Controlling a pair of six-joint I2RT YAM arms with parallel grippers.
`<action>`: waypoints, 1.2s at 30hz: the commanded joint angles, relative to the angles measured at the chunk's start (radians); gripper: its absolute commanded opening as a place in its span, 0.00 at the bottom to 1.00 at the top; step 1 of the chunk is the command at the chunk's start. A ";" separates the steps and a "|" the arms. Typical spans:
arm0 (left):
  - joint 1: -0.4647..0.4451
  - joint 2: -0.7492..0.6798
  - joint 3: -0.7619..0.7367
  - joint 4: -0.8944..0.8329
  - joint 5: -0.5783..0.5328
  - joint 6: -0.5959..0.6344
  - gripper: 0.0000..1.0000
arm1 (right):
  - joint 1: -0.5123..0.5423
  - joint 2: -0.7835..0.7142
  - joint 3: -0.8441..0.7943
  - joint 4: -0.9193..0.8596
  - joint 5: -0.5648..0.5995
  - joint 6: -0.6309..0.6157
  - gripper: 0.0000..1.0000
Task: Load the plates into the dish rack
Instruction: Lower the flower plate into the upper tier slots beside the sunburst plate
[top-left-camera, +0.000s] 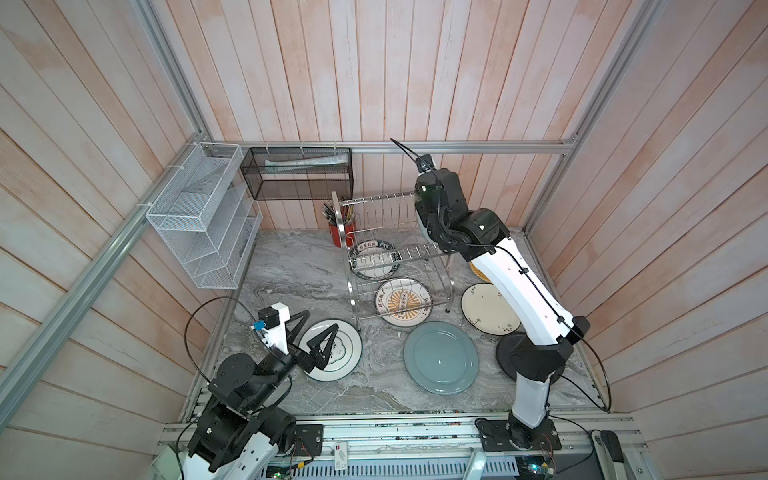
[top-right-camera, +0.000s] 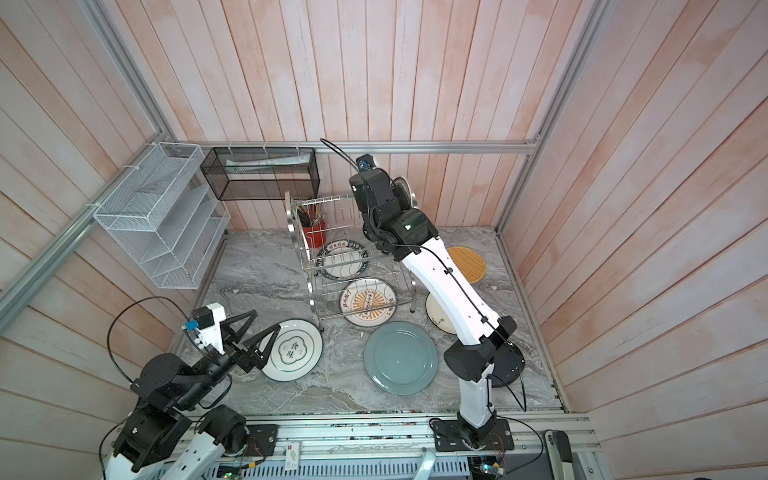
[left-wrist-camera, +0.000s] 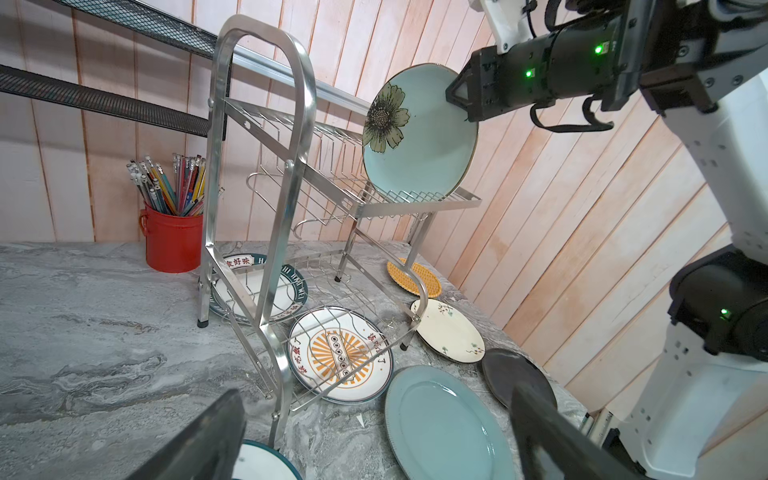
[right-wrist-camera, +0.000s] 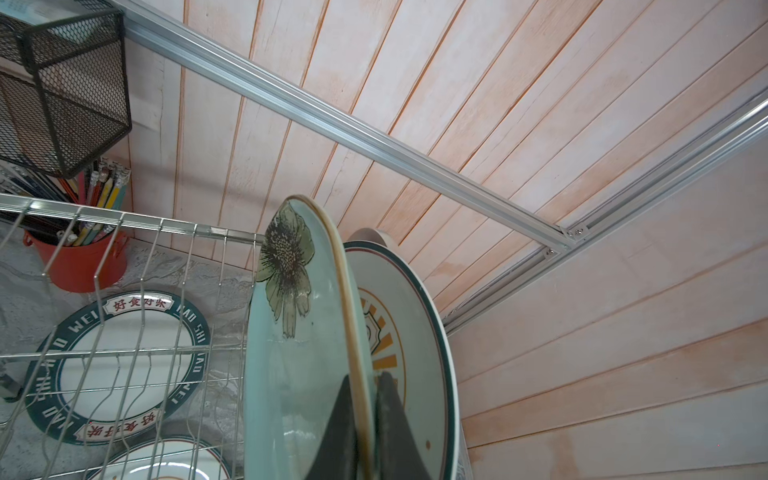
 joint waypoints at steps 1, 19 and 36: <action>0.007 0.005 -0.010 0.015 0.023 0.015 1.00 | 0.020 0.004 0.044 0.007 0.007 0.055 0.00; 0.007 0.003 -0.009 0.014 0.025 0.012 1.00 | 0.000 -0.013 0.026 0.023 -0.022 0.028 0.24; 0.009 0.010 -0.009 0.014 0.023 0.013 1.00 | -0.003 -0.030 0.027 0.039 -0.011 0.027 0.42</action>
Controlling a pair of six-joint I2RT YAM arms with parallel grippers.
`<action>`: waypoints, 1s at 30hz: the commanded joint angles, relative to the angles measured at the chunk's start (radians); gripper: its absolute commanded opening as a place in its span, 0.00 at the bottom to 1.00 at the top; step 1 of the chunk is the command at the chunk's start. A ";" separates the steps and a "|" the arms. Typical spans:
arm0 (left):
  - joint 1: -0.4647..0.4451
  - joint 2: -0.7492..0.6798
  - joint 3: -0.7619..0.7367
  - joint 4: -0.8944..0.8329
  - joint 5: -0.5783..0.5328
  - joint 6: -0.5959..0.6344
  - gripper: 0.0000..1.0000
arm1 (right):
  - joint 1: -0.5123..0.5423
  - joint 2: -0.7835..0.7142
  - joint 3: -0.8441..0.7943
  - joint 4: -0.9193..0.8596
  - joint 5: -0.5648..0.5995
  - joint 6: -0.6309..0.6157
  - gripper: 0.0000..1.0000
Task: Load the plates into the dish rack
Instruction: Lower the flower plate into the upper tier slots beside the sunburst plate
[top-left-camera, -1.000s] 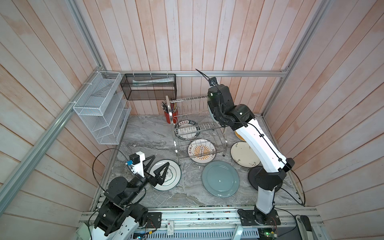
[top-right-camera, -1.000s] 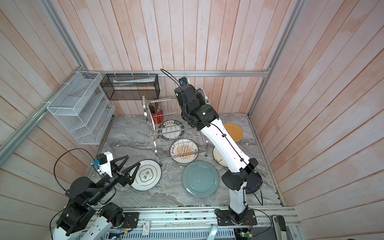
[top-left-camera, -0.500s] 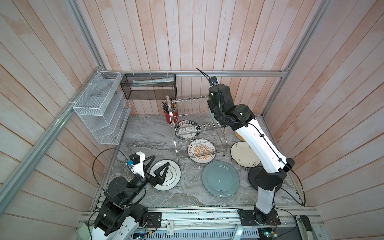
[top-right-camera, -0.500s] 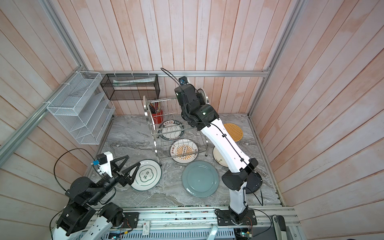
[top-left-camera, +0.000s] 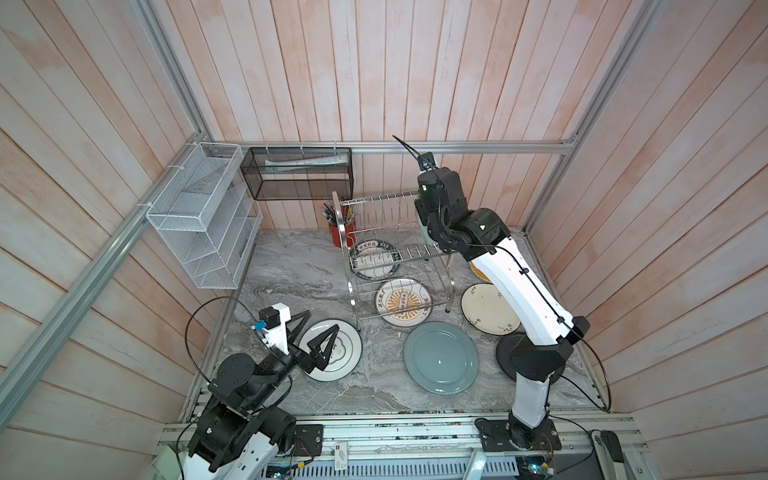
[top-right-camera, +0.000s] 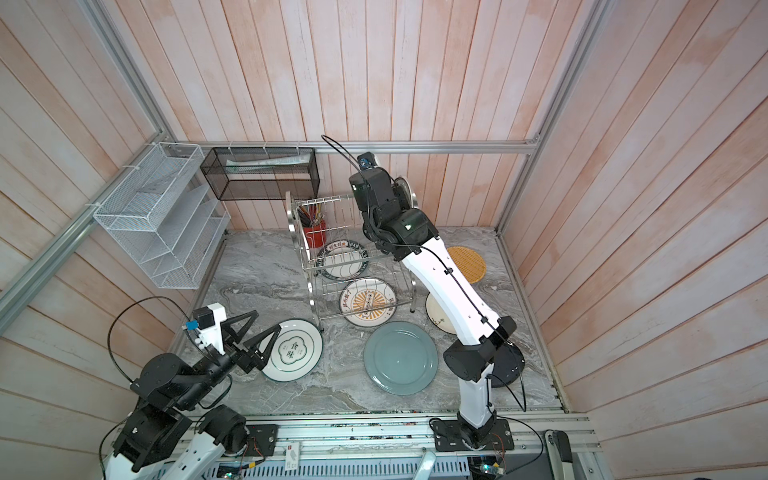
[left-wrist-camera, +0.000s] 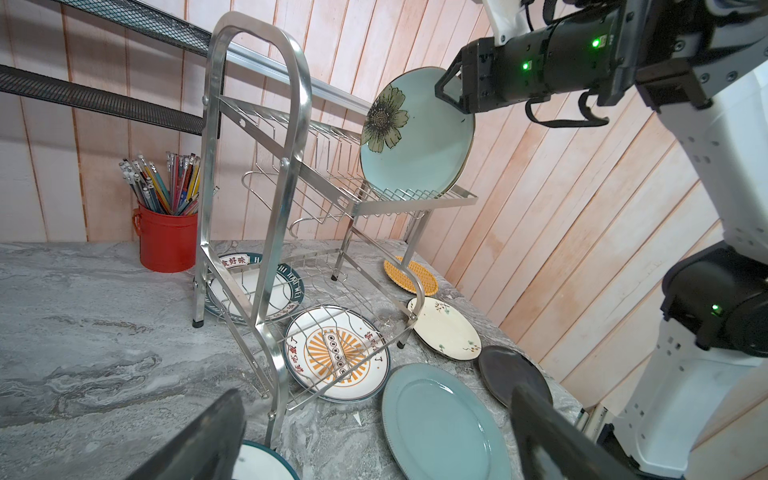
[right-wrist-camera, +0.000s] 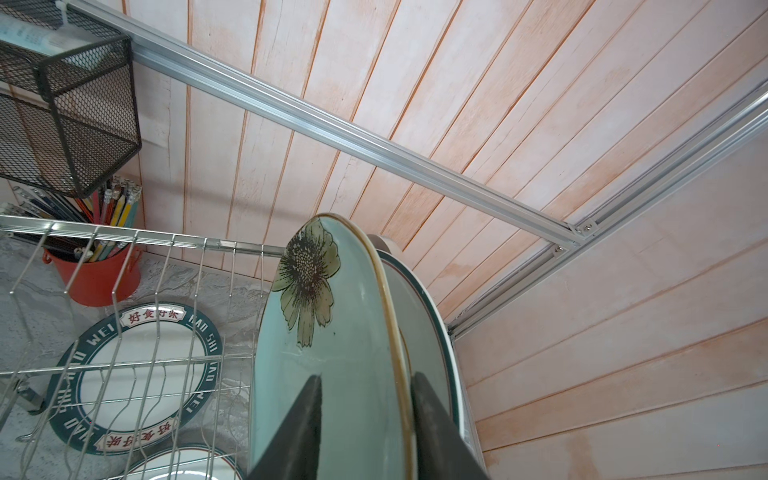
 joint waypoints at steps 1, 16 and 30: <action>0.006 0.006 -0.010 0.014 0.010 0.013 1.00 | -0.002 -0.033 0.021 0.026 0.003 0.001 0.43; 0.008 0.008 -0.011 0.015 0.009 0.012 1.00 | -0.007 -0.043 0.027 0.038 0.001 -0.002 0.54; 0.007 0.011 -0.009 0.015 0.011 0.013 1.00 | -0.019 -0.049 0.022 0.039 -0.020 0.002 0.58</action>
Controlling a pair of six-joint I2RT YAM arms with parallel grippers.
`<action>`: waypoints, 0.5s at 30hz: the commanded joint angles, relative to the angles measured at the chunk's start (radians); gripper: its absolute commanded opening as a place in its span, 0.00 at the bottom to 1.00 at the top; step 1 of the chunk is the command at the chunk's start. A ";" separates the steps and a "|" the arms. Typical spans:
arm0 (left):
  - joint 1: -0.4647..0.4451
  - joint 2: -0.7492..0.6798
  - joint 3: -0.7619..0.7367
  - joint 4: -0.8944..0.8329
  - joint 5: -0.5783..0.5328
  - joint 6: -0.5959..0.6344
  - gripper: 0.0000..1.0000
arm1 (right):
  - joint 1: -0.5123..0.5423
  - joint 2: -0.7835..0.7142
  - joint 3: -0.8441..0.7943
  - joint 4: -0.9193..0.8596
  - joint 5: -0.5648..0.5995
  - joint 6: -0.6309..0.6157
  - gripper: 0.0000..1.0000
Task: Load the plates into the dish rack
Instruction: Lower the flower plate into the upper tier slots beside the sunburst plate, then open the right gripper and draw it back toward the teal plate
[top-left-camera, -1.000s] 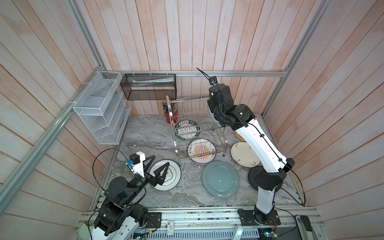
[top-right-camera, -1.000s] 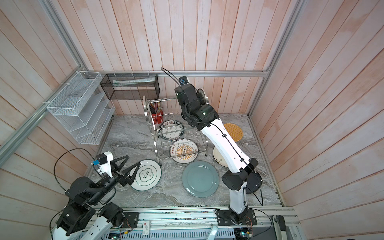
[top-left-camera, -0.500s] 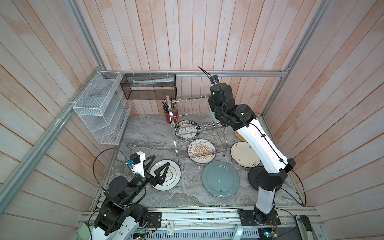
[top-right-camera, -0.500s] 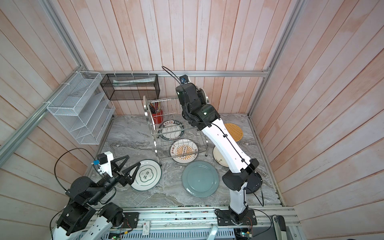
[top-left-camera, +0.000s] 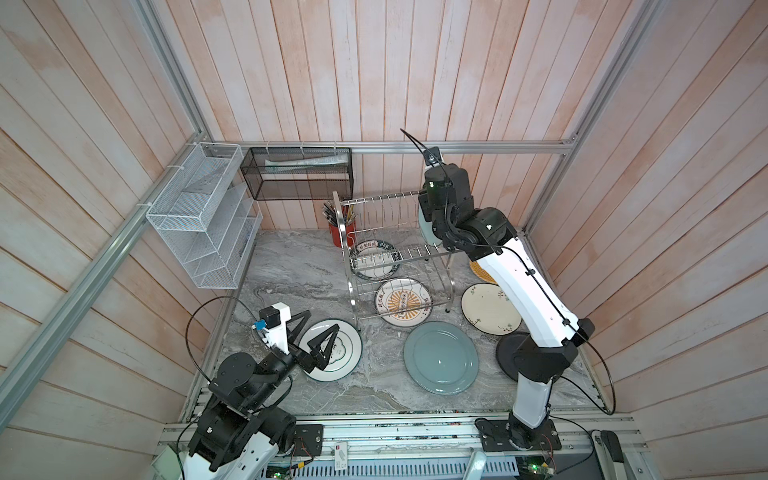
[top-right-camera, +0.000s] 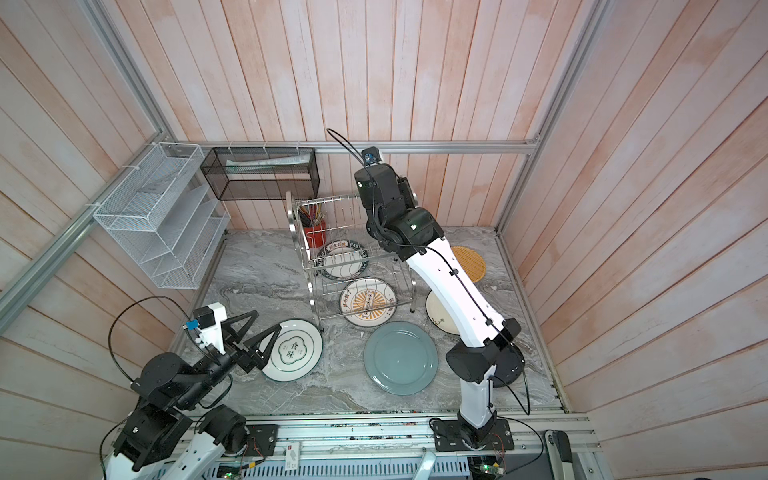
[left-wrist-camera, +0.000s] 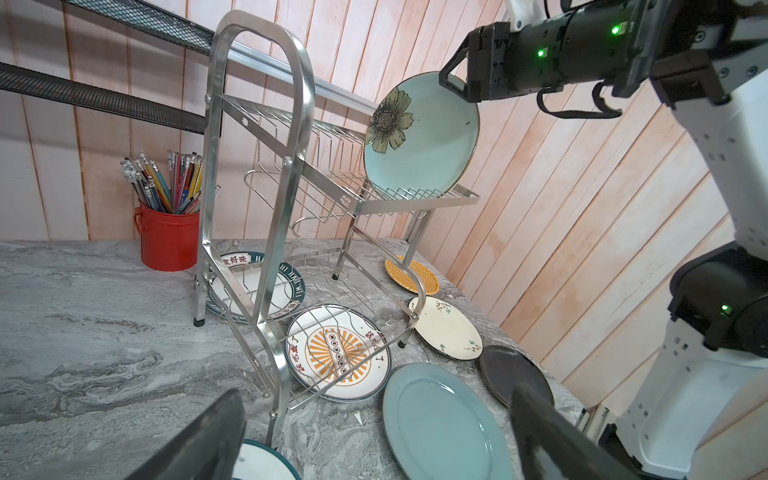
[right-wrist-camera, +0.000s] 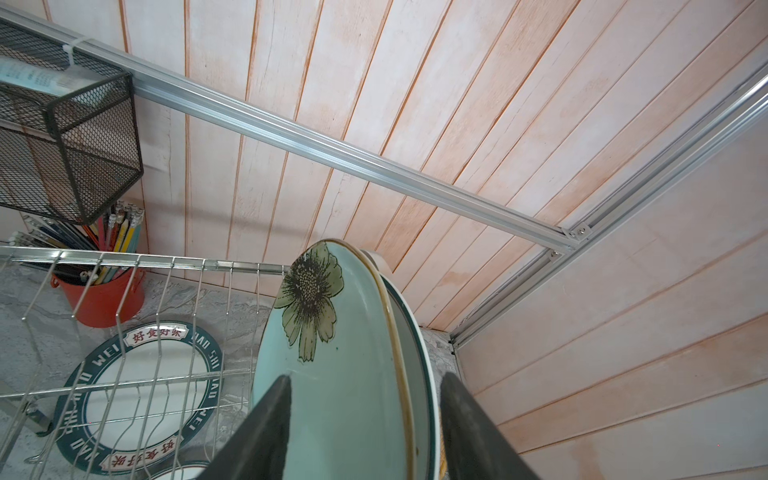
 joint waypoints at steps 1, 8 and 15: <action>0.004 0.009 -0.011 0.015 0.010 0.013 1.00 | -0.009 -0.030 0.021 0.005 -0.021 0.006 0.58; 0.004 0.011 -0.009 0.015 0.011 0.013 1.00 | -0.009 -0.056 0.022 0.020 -0.051 0.021 0.63; 0.006 0.017 -0.008 0.011 0.009 0.011 1.00 | 0.029 -0.119 0.008 0.064 -0.054 0.014 0.80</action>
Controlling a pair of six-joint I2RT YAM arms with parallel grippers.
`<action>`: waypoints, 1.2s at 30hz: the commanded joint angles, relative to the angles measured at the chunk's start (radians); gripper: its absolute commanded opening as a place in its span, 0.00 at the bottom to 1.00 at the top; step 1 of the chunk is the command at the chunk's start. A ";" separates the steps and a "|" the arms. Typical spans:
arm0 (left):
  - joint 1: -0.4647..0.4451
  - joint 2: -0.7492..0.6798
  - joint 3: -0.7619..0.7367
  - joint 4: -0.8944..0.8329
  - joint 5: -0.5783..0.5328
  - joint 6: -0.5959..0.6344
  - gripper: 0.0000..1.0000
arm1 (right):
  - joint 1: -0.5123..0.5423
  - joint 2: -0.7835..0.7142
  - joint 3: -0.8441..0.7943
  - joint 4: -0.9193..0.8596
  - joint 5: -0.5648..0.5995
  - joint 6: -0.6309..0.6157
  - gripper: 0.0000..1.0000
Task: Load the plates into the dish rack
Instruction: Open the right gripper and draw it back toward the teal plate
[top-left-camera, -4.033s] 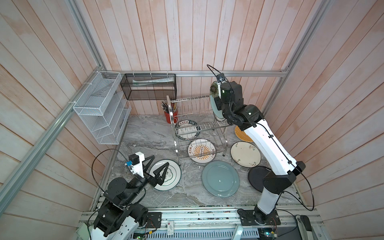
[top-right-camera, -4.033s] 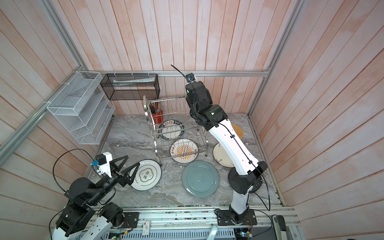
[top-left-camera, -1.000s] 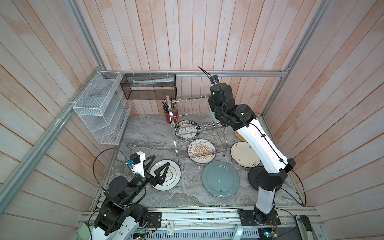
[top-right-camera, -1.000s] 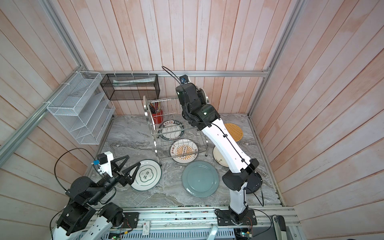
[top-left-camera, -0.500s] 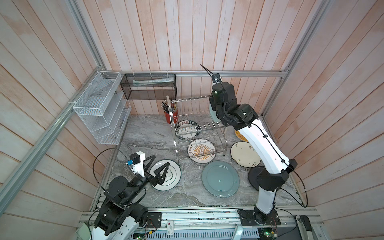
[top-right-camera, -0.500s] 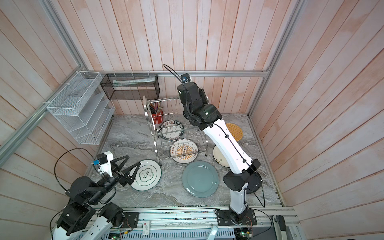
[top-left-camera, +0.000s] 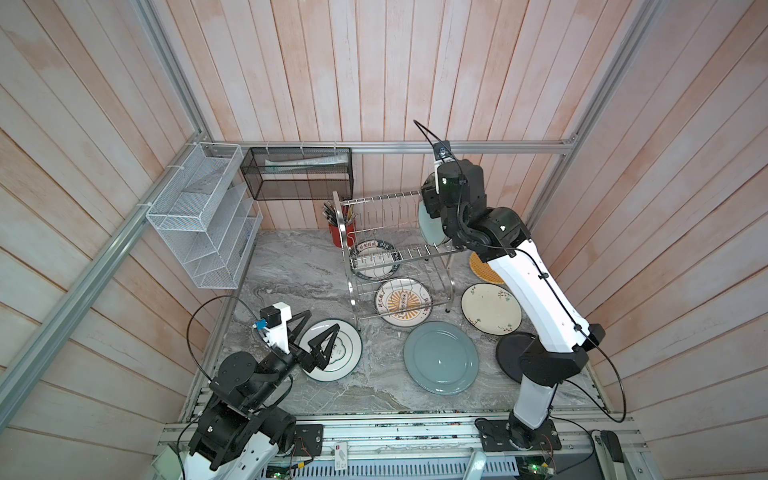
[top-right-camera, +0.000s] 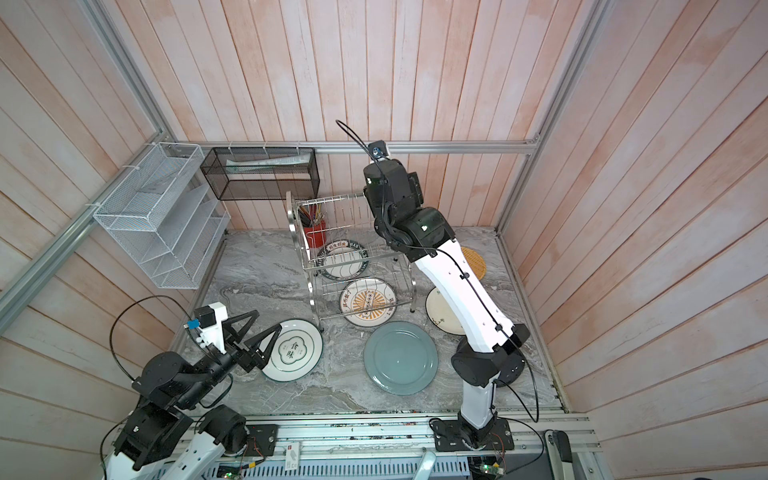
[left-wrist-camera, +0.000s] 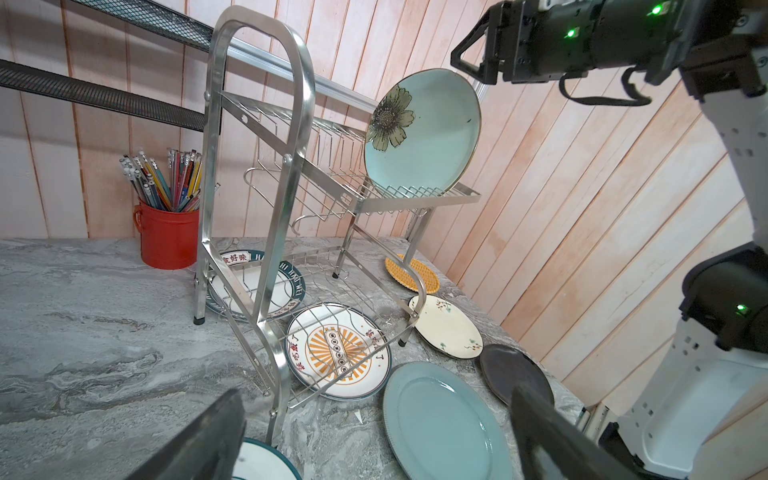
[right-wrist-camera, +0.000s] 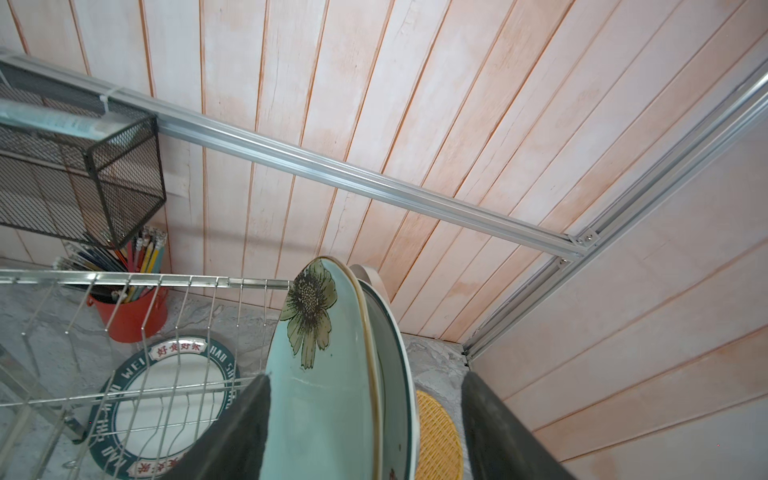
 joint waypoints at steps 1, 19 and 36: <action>0.005 0.009 -0.006 0.009 0.006 0.009 1.00 | 0.035 -0.076 -0.009 0.044 -0.017 0.015 0.82; -0.049 0.087 0.042 -0.081 -0.130 -0.106 1.00 | 0.165 -1.045 -1.411 0.602 -0.661 0.318 0.98; -0.052 0.100 -0.131 -0.488 -0.433 -0.866 1.00 | 0.165 -1.000 -2.005 1.184 -1.016 0.333 0.98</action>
